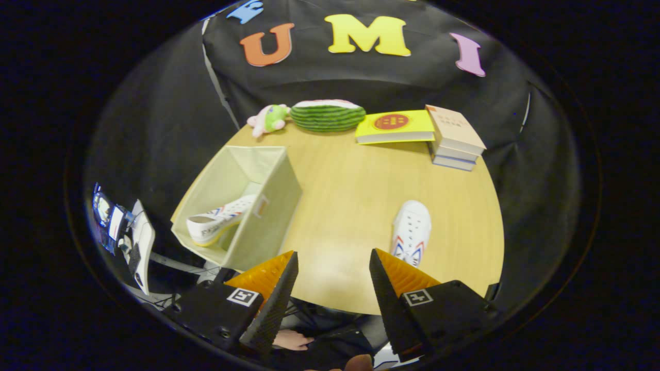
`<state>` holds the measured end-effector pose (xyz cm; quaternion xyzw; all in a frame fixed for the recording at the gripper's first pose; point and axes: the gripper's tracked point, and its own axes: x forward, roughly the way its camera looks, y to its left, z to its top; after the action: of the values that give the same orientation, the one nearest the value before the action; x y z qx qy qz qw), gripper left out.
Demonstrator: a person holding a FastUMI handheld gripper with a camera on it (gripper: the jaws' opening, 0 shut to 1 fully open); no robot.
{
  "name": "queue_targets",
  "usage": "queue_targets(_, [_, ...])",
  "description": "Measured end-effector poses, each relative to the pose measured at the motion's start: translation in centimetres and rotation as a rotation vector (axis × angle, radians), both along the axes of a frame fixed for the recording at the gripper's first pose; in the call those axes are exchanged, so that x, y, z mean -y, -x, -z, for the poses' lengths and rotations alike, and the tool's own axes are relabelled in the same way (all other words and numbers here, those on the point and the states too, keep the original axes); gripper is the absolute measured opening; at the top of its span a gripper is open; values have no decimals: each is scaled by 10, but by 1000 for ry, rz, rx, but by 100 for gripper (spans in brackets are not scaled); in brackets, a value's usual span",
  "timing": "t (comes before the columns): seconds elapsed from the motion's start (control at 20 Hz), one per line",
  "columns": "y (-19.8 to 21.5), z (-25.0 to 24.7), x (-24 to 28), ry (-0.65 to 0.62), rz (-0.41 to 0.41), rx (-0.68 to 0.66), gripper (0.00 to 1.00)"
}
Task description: Open the storage box then place both shoes into the box .Put the left shoe in first, then the right shoe, with the right side of both shoes facing outward in a uniform manner.
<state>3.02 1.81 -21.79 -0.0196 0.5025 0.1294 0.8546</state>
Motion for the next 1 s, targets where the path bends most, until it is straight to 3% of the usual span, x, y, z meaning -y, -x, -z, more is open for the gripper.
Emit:
queue_targets(0.2, [-7,60,69,-10,122,-101,87])
queue_targets(0.45, [-13,121,110,-13,185,-205,87])
queue_targets(0.9, [-31,181,114,-67,196,-313,85])
queue_targets(1.0, [-34,182,108,-96,168,-316,74])
